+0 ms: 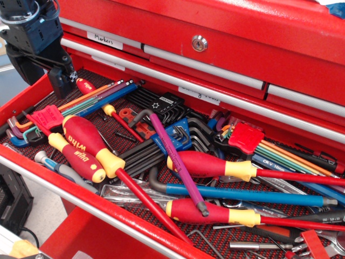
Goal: Pick up violet Allen key
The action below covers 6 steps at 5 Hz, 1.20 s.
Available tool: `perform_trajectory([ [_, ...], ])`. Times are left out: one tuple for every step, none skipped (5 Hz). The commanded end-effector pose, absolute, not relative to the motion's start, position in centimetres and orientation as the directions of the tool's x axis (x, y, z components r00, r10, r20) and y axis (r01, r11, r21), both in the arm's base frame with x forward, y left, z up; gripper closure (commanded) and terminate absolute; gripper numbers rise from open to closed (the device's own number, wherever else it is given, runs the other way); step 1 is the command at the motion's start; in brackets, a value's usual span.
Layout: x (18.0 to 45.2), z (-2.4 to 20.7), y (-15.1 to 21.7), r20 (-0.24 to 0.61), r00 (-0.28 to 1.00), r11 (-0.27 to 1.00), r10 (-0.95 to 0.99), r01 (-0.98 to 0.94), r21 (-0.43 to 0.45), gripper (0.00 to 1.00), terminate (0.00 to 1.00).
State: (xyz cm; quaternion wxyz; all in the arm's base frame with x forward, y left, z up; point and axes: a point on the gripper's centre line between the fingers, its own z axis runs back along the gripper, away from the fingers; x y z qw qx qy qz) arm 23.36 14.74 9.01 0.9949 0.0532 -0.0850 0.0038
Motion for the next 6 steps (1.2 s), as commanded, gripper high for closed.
perform_trajectory([
  [23.4,9.0,14.7,0.17,0.986,0.994,-0.001,-0.017,0.105,0.0,0.0],
  [23.7,10.0,11.7,0.201,0.98,0.994,0.002,-0.023,0.103,0.0,0.0],
  [24.1,12.5,7.3,0.203,0.978,0.993,0.041,-0.062,0.099,0.0,0.0],
  [24.3,13.3,2.3,0.191,0.967,0.973,0.17,-0.196,0.125,0.0,0.0],
  [24.9,12.3,-0.8,0.182,0.92,0.925,0.347,-0.367,0.092,0.0,0.0],
  [24.9,11.1,-2.6,0.16,0.913,0.917,0.376,-0.392,0.081,0.0,0.0],
])
